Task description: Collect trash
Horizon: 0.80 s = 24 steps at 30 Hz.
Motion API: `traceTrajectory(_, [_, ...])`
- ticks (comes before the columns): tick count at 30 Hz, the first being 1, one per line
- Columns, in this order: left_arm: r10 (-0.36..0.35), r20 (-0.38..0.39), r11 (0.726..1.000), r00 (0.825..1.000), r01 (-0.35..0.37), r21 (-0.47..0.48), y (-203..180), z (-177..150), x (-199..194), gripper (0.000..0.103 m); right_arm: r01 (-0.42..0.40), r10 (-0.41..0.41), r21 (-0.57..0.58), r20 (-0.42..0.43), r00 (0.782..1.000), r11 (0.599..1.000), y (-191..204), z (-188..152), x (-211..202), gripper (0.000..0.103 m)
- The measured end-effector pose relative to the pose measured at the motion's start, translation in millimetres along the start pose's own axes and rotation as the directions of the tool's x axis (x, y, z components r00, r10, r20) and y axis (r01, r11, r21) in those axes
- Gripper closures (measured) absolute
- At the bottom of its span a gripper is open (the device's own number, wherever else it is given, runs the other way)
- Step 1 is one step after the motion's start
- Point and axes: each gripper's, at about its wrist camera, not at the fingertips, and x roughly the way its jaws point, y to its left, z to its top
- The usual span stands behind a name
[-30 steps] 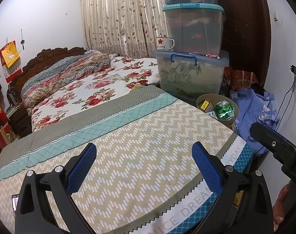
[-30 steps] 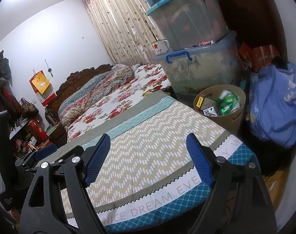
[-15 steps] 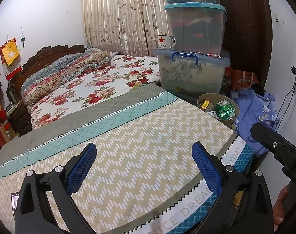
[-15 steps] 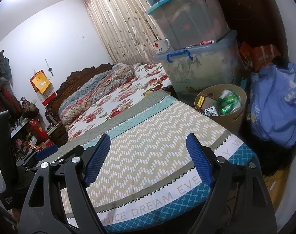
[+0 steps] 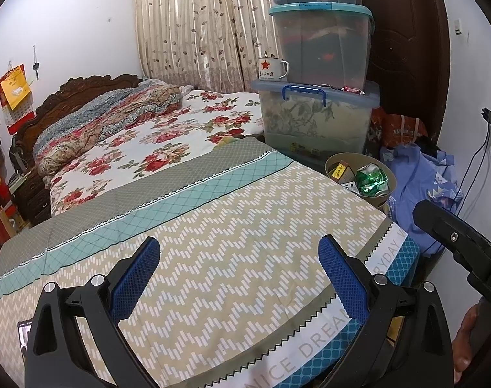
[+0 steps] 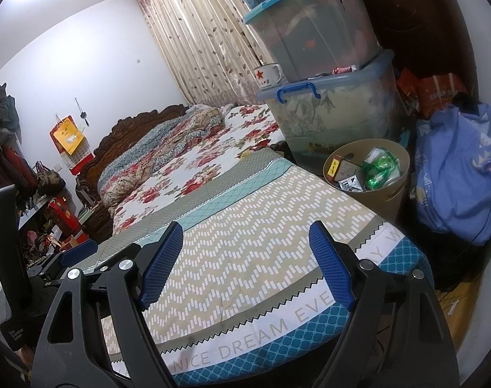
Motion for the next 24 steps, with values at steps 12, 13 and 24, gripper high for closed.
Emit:
traceTrajectory(12, [-0.003, -0.003, 1.0, 1.0, 0.003, 0.0, -1.4, -2.5, 1.0, 0.009, 0.001, -0.001, 0.001, -0.001, 1.0, 1.0, -0.1, 0.5, 0.1, 0.023])
traceTrajectory(13, [-0.003, -0.003, 1.0, 1.0, 0.003, 0.0, -1.7, -4.0, 1.0, 0.009, 0.0, 0.0, 0.001, -0.001, 1.0, 1.0, 0.2, -1.1, 0.7, 0.023])
traceTrajectory(24, [-0.004, -0.006, 1.0, 1.0, 0.004, 0.002, -2.0, -6.5, 0.9, 0.009, 0.0, 0.0, 0.002, -0.001, 1.0, 1.0, 0.6, -1.4, 1.3, 0.023])
